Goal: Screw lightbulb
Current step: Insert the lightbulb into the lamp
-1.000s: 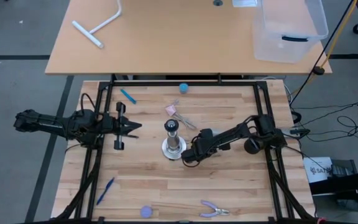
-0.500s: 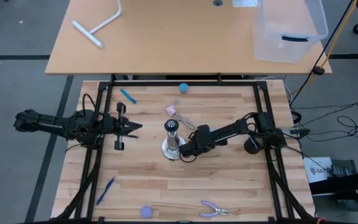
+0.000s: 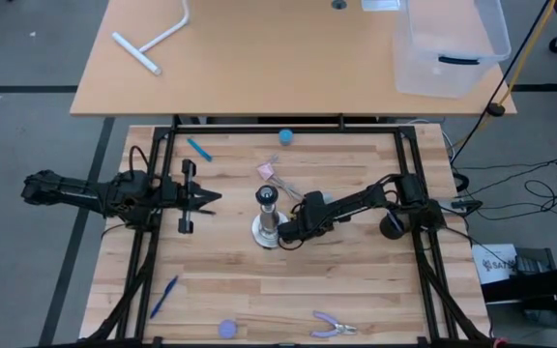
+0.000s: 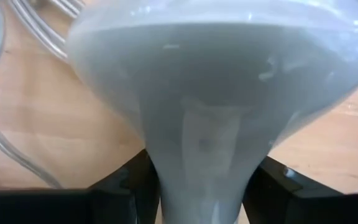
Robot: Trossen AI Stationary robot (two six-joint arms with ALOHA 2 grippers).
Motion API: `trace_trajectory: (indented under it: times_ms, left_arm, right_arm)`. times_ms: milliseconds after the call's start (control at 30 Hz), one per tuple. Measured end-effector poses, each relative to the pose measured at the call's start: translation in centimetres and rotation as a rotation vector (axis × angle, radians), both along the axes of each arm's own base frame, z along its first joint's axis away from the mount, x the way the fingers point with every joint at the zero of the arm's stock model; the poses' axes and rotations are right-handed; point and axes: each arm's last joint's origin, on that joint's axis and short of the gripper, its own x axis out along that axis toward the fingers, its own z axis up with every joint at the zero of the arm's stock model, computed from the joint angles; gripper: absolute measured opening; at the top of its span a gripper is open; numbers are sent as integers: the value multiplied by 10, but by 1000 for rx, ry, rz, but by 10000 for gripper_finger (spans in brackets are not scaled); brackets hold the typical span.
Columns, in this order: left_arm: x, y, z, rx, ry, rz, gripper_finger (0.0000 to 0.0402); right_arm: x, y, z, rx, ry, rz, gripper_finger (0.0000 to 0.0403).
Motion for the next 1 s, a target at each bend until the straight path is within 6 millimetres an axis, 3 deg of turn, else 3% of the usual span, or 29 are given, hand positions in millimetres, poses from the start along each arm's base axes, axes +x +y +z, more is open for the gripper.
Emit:
trace_trajectory:
  times_ms: [167, 333, 1000]
  left_arm:
    - [0, 0, 0, -1, 0, 0, 0]
    - [0, 0, 0, -6, 0, -1, 0]
    - [0, 0, -1, -13, 11, -1, 0]
  right_arm:
    - [-1, -1, 11, -53, -38, 4, 171]
    - [-8, -4, 36, -141, -88, 3, 171]
    - [-46, -5, 170, -575, -387, 253, 171]
